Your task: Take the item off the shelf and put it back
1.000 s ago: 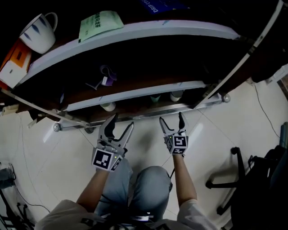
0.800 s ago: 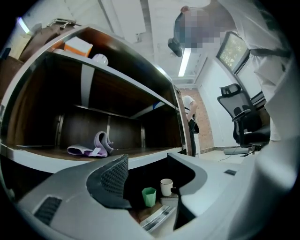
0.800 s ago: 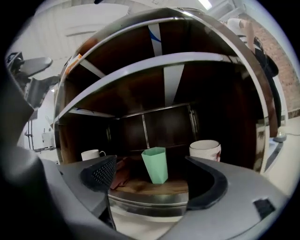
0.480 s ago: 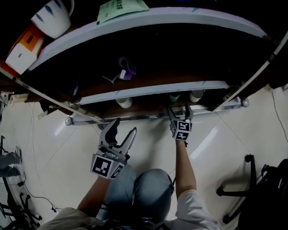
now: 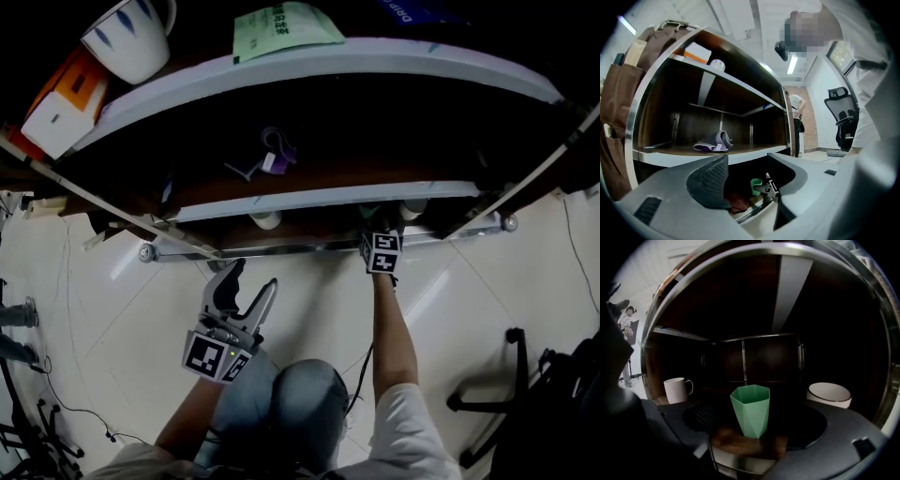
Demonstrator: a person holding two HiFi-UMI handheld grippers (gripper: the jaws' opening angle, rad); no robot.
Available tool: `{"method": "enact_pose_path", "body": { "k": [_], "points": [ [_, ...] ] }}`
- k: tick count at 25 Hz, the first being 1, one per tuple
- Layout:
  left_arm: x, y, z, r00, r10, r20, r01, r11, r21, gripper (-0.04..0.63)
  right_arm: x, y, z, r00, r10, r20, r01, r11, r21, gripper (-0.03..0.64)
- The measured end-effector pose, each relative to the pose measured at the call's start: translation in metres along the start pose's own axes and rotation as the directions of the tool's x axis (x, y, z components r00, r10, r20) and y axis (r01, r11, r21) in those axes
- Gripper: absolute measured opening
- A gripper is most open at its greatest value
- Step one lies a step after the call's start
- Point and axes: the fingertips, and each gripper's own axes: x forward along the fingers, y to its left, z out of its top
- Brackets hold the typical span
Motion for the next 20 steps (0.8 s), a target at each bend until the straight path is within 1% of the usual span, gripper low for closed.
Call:
{"method": "enact_pose_path", "body": {
  "k": [3,5,6,7,9,13,15,18,20],
  "points": [
    [-0.008,0.012,-0.001,1.000,0.023,0.004,-0.023,0.999,0.024,0.245,0.026,-0.011,-0.017,0.999,-0.031,-0.022,0.032,0.998,0.050,0.446],
    [-0.013,0.021,-0.005,0.999,0.047,0.004,-0.047,0.999,0.025,0.245,0.032,-0.015,-0.017,0.999,-0.038,-0.013,0.038,0.998,0.054,0.425],
    [-0.014,0.024,-0.008,0.998,0.058,0.004,-0.058,0.998,0.018,0.245,0.032,-0.014,-0.015,0.999,-0.037,-0.006,0.037,0.998,0.042,0.342],
    [-0.015,0.027,-0.009,0.998,0.064,0.004,-0.064,0.998,0.010,0.245,0.030,-0.012,-0.011,1.000,-0.031,0.004,0.031,0.999,0.026,0.327],
    [-0.012,0.027,-0.011,0.998,0.060,0.007,-0.060,0.998,-0.003,0.245,0.021,-0.006,-0.002,0.999,-0.017,0.030,0.017,1.000,0.009,0.328],
    [0.003,0.016,-0.011,0.999,0.019,0.027,-0.019,1.000,-0.009,0.245,-0.023,0.010,0.030,0.994,0.015,0.110,-0.013,1.000,-0.014,0.328],
    [0.010,0.012,-0.010,0.999,-0.006,0.032,0.006,1.000,0.011,0.245,-0.054,0.024,0.049,0.991,0.023,0.134,-0.019,0.999,-0.033,0.328],
    [0.020,0.005,-0.010,0.999,-0.036,0.035,0.034,0.998,0.060,0.245,-0.109,0.032,0.069,0.985,0.008,0.171,-0.004,1.000,-0.026,0.328],
    [0.026,0.003,-0.009,0.998,-0.047,0.042,0.044,0.997,0.068,0.245,-0.151,0.036,0.086,0.978,-0.003,0.207,0.008,1.000,-0.024,0.328]
  ]
}}
